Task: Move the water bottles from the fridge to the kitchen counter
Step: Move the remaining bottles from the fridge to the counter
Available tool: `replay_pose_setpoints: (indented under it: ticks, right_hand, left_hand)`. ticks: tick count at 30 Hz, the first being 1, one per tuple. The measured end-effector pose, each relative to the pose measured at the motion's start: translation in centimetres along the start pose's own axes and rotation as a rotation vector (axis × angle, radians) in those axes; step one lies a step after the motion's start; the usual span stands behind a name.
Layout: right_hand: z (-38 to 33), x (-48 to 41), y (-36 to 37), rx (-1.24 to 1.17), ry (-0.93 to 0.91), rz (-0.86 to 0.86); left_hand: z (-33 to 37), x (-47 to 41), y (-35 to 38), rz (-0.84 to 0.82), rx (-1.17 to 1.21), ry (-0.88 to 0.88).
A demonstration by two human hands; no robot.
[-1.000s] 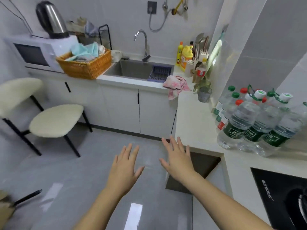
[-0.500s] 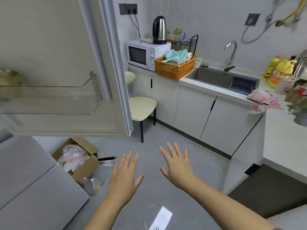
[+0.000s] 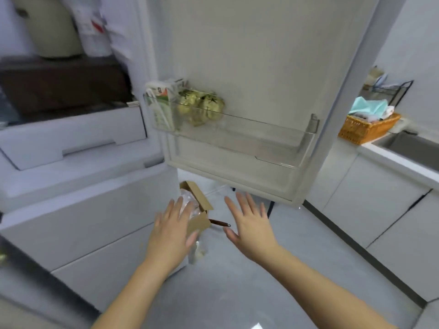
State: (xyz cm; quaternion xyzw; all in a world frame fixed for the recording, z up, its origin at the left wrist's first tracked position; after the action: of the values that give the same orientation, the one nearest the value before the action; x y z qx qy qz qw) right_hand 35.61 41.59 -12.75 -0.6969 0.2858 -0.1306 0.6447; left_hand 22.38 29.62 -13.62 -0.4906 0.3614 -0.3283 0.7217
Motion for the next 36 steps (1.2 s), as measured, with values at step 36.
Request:
replay_pose_setpoints:
  ticks: [36]
  right_hand:
    - [-30.2, -37.9, -2.5, -0.311, -0.286, 0.190]
  left_hand:
    - [-31.8, -18.8, -23.4, 0.441, -0.231, -0.371]
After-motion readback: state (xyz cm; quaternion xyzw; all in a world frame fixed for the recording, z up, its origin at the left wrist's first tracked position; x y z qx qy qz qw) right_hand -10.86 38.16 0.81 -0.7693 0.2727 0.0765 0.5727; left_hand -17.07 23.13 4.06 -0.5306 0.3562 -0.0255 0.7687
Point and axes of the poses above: each hand's wrist, its own x-axis away from the middle knuckle, its own y-axis out of the palm, z = x × y, the point moved 8 cm from there along -x, towards the middle knuckle, and after that the axes turned 4 degrees about z, right-handed, at the moved point
